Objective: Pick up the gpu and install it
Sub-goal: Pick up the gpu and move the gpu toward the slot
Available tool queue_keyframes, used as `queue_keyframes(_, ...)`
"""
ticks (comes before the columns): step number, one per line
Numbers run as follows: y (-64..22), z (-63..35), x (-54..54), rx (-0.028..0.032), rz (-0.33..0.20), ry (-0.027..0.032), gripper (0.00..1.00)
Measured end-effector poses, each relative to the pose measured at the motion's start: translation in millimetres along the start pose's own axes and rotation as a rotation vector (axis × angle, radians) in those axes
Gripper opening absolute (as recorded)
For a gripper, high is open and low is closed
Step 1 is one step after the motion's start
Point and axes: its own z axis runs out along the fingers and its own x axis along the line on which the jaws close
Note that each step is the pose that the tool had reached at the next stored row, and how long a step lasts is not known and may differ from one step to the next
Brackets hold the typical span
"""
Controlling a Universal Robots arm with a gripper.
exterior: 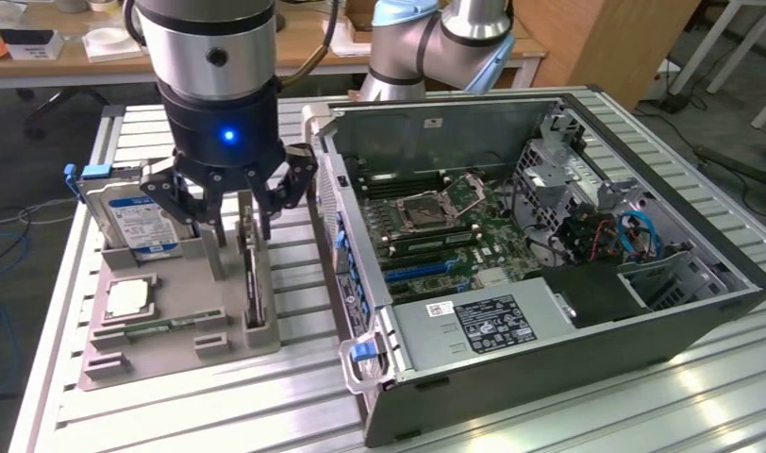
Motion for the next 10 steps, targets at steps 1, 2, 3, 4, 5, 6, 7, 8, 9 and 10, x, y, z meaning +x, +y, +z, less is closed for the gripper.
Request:
queue_keyframes(1,0.0,0.6,0.2,0.0000,0.000,0.0000,0.47)
queue_keyframes(2,0.0,1.2,0.2,0.0001,0.000,0.0001,0.47)
queue_keyframes(3,-0.1,2.0,0.2,0.0000,0.000,0.0000,0.47)
queue_keyframes(4,-0.2,2.9,0.2,-0.0003,0.000,0.0002,0.47)
queue_keyframes(5,-0.2,4.0,0.1,-0.0007,-0.001,0.0000,0.47)
queue_keyframes(6,-0.2,4.8,0.5,-0.0008,0.000,0.0000,0.47)
queue_keyframes(7,-0.2,5.9,1.3,-0.0007,0.000,0.0001,0.47)
queue_keyframes(8,-0.3,7.7,1.9,-0.0009,0.000,0.0000,0.47)
queue_keyframes(9,-0.3,9.6,2.4,-0.0009,0.000,0.0000,0.47)
queue_keyframes(10,-0.5,11.3,2.6,-0.0008,-0.001,0.0001,0.47)
